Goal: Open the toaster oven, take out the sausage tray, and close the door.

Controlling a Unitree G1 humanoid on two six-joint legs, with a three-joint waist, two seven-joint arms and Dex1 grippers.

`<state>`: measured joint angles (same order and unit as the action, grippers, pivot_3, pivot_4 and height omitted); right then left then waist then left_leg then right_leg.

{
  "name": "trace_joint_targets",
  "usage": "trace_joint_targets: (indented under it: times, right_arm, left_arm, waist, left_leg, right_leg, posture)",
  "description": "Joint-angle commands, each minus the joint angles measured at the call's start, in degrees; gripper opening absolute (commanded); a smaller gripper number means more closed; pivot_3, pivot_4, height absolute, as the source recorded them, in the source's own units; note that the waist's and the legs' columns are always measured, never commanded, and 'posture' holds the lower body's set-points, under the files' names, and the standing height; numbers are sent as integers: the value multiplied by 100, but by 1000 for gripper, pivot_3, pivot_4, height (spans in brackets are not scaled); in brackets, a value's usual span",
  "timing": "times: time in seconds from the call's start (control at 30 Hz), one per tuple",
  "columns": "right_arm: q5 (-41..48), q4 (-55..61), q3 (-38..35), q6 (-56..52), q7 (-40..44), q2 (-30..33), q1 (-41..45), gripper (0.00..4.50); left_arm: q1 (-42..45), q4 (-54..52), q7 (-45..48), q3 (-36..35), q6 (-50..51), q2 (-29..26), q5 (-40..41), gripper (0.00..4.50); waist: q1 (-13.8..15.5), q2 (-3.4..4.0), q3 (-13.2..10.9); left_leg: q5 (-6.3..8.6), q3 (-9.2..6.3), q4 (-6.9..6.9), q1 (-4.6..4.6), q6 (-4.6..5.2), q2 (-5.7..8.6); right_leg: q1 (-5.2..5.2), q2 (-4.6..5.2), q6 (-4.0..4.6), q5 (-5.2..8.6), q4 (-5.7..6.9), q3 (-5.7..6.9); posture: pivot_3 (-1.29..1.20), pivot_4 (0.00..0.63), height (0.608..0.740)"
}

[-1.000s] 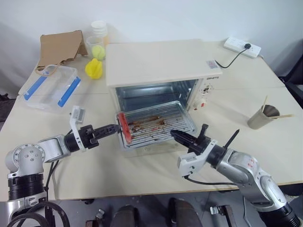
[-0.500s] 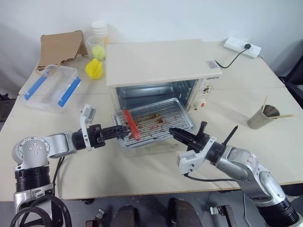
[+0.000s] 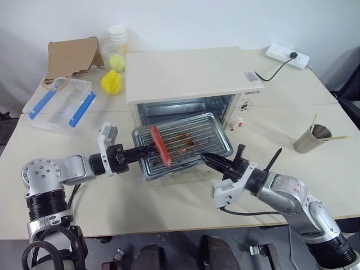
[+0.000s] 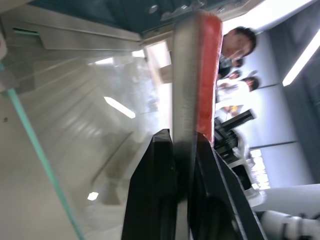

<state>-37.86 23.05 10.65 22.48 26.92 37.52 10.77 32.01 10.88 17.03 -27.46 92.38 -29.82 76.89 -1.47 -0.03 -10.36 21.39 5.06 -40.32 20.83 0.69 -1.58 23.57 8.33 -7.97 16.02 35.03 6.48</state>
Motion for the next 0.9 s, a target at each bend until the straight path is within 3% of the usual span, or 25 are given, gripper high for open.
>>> trace_joint_targets:
  times: [0.03,0.17,0.2,0.4,0.6,0.73,0.9]
  right_arm:
    - [373,113,-236,42,-50,17,112,0]
    - [983,203,-315,-159,246,2,7,0]
    - [1233,252,-359,-245,368,8,-53,601]
    - [2035,331,-626,-164,702,285,-347,2388]
    - [3256,57,-1147,-26,1061,575,-902,4251]
    - [4378,-301,-1665,-252,1336,577,-1169,4251]
    - [5060,-763,-1959,-401,1689,576,-1231,4251]
  left_arm:
    - [-44,335,-298,0,12,-241,712,7]
    - [-77,767,-624,122,12,-526,1309,7]
    - [-139,844,-620,205,12,-656,1501,0]
    - [-531,1149,-680,430,9,-1181,2310,0]
    - [-1601,858,-474,430,-229,-1798,3082,0]
    - [-2788,492,-261,-114,-709,-1936,3564,0]
    - [-3928,299,152,-875,-963,-1875,3611,0]
  waist:
    - [1,0,0]
    - [0,0,0]
    - [-4,-2,-1]
    - [-8,-3,-1]
    - [-7,-3,-1]
    - [-16,-3,-1]
    - [-2,-6,-3]
  left_leg:
    - [0,-3,3,-10,0,0]
    - [0,-21,9,-30,0,1]
    - [0,-20,10,-33,0,2]
    - [0,-11,21,-45,0,1]
    - [1,-7,25,-48,-1,-3]
    - [2,2,30,-57,0,-16]
    - [3,15,26,-59,2,-19]
  right_leg:
    - [-2,0,0,0,2,-6]
    - [-12,1,0,0,5,-18]
    - [-14,1,0,0,7,-21]
    - [-14,1,1,0,11,-31]
    - [-13,2,2,1,7,-37]
    - [-14,10,5,3,8,-50]
    - [-14,14,20,10,4,-54]
  posture:
    - [0,150,740]
    - [0,150,740]
    - [0,150,740]
    - [0,150,740]
    - [0,150,740]
    - [0,150,740]
    - [0,150,740]
